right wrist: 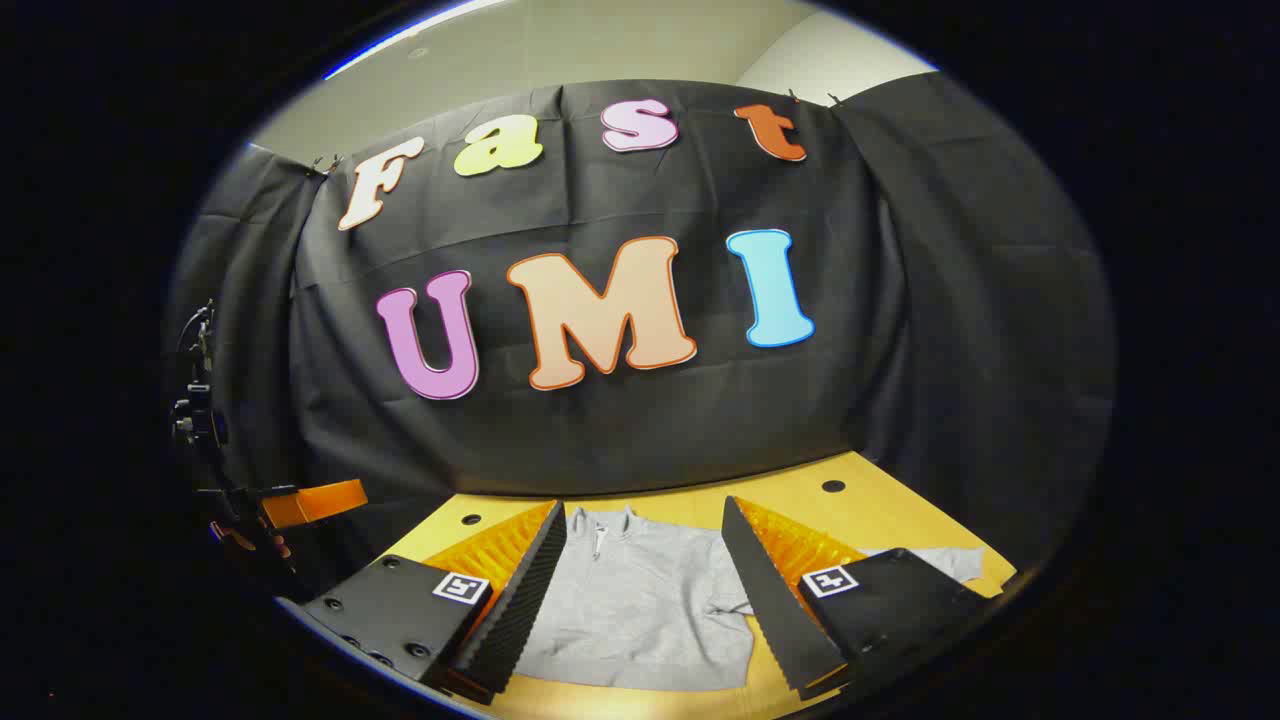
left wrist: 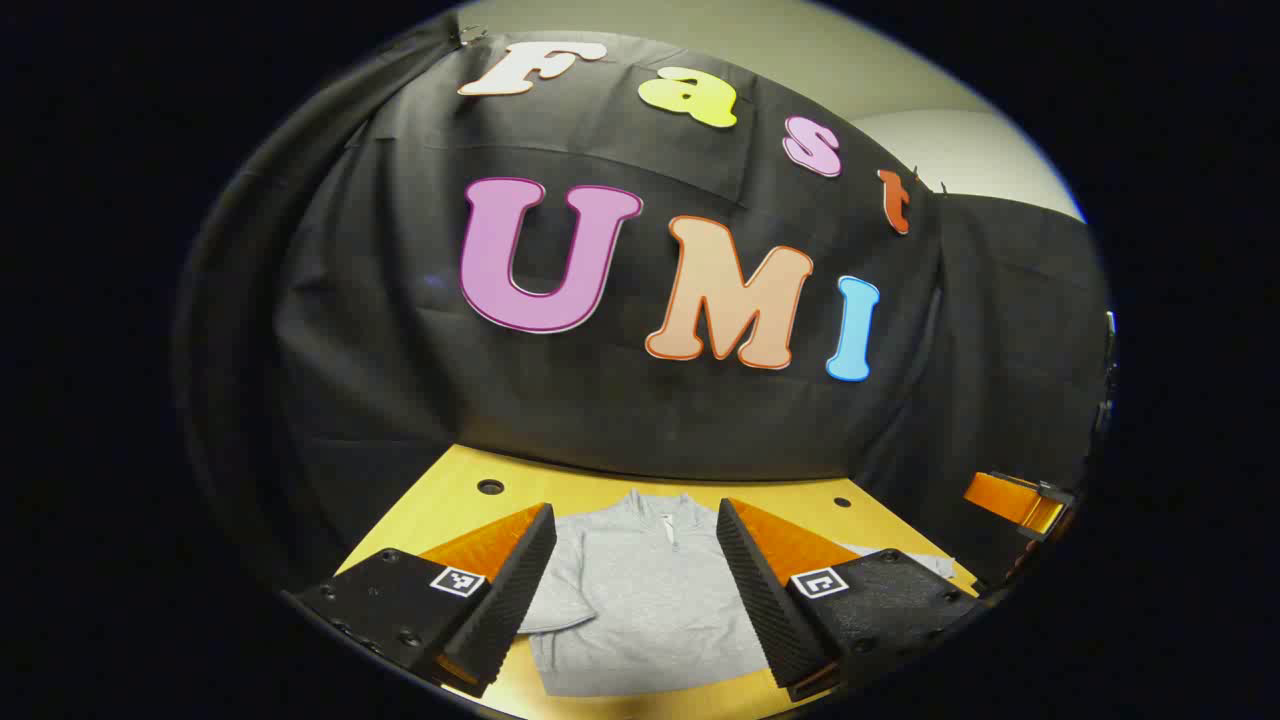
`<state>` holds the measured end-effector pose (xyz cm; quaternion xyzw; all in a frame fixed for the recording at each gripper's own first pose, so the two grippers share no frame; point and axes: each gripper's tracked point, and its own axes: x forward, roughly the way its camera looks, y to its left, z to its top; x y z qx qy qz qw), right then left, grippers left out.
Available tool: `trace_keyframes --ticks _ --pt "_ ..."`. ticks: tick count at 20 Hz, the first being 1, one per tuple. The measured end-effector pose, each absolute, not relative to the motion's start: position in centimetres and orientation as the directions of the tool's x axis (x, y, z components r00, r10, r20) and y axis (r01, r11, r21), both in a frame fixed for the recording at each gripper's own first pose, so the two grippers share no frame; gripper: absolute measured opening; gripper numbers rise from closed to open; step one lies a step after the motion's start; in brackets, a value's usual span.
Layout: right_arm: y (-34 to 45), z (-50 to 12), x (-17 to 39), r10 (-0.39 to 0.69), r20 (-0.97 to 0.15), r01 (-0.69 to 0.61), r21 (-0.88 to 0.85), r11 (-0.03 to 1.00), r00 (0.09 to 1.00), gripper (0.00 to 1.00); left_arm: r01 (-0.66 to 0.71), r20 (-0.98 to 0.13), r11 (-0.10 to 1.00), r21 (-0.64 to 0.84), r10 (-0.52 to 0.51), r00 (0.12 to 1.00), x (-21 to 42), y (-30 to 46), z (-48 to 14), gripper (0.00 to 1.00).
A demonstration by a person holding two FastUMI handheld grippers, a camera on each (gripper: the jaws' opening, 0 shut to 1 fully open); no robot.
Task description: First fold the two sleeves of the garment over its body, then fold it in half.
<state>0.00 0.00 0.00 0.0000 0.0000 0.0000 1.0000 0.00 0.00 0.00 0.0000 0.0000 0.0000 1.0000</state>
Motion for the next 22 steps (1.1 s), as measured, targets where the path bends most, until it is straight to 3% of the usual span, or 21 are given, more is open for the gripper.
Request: trace_keyframes --ticks 4,9,10,12,22 --pt "-3.2 -0.6 -0.5 -0.092 -0.014 0.092 0.002 0.996 0.996 0.98 0.067 -0.024 0.998 -0.012 -0.067 0.997 1.0 -3.5 -0.5 0.95" --pt "-6.8 -1.6 -0.9 -0.167 -0.034 0.168 0.043 0.985 0.985 0.97 0.078 -0.039 0.997 0.002 -0.078 0.996 1.4 -4.2 -0.8 0.95" --pt "-7.9 -1.8 -0.9 -0.190 -0.039 0.191 0.047 0.980 0.981 0.94 0.075 -0.047 0.997 -0.010 -0.075 0.996 1.2 -4.3 -1.1 0.95" --pt "-9.6 -1.9 -1.0 -0.225 -0.039 0.226 0.049 0.973 0.974 0.98 0.062 -0.060 0.997 -0.035 -0.064 0.996 1.0 -4.1 -1.6 0.95" --pt "-22.2 -4.8 -2.7 -0.440 -0.071 0.440 -0.015 0.898 0.895 0.98 -0.065 -0.058 0.997 -0.048 0.063 0.996 -0.4 -0.3 -1.7 0.95"
